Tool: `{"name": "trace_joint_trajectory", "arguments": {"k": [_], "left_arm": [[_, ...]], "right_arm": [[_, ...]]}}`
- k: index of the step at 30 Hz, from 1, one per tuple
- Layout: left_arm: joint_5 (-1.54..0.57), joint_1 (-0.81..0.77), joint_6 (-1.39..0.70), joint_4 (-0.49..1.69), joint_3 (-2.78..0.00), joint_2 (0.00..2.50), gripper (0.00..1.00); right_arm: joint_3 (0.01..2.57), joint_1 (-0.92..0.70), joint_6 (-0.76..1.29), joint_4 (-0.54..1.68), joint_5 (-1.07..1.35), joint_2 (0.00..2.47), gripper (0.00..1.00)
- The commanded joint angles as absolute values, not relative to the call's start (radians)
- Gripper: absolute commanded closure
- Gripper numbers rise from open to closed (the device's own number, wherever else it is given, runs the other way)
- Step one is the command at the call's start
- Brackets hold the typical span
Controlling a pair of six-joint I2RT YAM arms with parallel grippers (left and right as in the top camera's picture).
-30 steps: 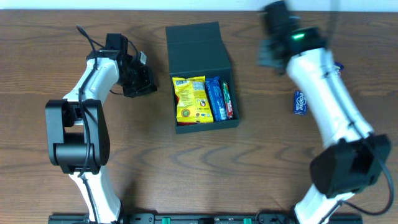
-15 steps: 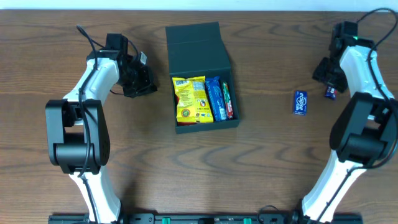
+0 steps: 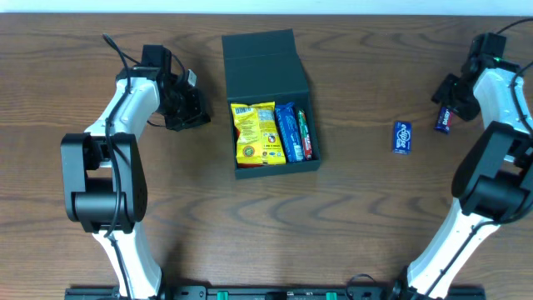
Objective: Pack container
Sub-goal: 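Move the right gripper to the Dairy Milk bar and grasp it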
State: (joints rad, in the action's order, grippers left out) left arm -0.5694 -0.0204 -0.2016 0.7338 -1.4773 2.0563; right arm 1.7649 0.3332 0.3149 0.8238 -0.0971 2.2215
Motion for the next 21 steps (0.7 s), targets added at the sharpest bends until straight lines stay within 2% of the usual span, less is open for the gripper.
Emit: {"name": "trace_joint_trajectory", "arguments": {"k": [1, 21], "left_arm": [[-0.567, -0.020, -0.184, 0.740, -1.488, 2.072, 0.94], [-0.567, -0.020, -0.185, 0.740, -1.488, 2.072, 0.94]], "right_arm": [[1.761, 0.334, 0.273, 0.822, -0.070, 2.273, 0.46], [1.761, 0.347, 0.271, 0.775, -0.078, 2.320, 0.49]]}}
